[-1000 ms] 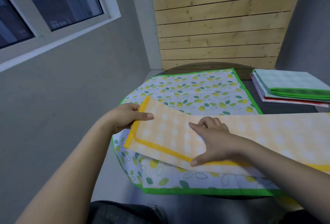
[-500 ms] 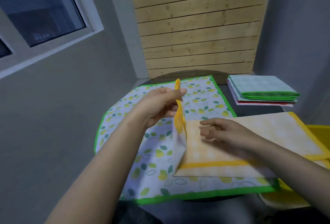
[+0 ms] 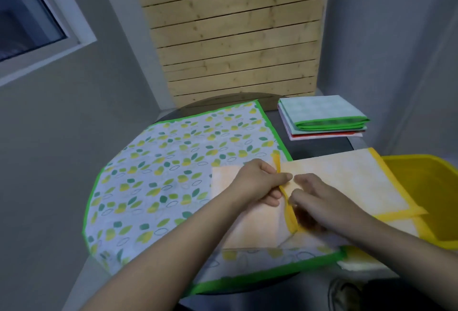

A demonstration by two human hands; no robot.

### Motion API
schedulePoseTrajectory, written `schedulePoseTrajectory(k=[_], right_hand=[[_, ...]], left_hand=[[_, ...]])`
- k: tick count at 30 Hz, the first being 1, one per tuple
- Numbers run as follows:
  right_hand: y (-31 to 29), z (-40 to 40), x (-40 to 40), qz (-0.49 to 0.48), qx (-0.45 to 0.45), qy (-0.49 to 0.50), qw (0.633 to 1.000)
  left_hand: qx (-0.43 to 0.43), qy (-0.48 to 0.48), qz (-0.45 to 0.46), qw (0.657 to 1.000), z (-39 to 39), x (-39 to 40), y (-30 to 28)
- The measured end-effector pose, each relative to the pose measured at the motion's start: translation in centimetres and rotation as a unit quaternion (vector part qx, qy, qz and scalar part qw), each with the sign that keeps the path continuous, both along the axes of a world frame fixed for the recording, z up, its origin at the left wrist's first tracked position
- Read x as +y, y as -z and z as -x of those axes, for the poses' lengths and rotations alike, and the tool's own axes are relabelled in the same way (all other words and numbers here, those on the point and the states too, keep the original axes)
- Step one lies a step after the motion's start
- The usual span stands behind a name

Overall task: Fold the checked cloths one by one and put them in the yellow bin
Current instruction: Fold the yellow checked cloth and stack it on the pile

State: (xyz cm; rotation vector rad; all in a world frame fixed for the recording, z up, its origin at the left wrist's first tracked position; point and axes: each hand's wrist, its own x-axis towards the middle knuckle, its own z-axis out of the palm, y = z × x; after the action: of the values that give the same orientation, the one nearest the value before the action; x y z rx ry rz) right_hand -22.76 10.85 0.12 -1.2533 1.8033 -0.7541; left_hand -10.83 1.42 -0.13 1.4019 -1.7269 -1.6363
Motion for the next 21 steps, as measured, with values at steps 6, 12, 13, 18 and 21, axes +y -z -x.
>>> schedulePoseTrajectory(k=[6, 12, 13, 18, 21], right_hand=[[1.8, -0.4, 0.7, 0.043, 0.21, -0.08, 0.974], [1.9, -0.8, 1.6, 0.094, 0.212, -0.107, 0.967], [1.9, -0.9, 1.6, 0.096, 0.215, -0.106, 0.966], [2.1, -1.5, 1.7, 0.097, 0.241, -0.106, 0.96], [2.0, -2.1, 1.8, 0.097, 0.255, -0.106, 0.956]], left_hand=[[-0.056, -0.012, 0.142, 0.988, 0.3, -0.7, 1.3], [-0.098, 0.009, 0.321, 0.942, 0.0, -2.2, 2.7], [-0.111, 0.017, 0.325, 0.939, 0.1, -2.4, 3.0], [-0.181, 0.039, 0.33, 0.926, 1.0, -2.8, 3.0], [-0.209, 0.056, 0.307, 0.927, 0.9, -3.0, 2.4]])
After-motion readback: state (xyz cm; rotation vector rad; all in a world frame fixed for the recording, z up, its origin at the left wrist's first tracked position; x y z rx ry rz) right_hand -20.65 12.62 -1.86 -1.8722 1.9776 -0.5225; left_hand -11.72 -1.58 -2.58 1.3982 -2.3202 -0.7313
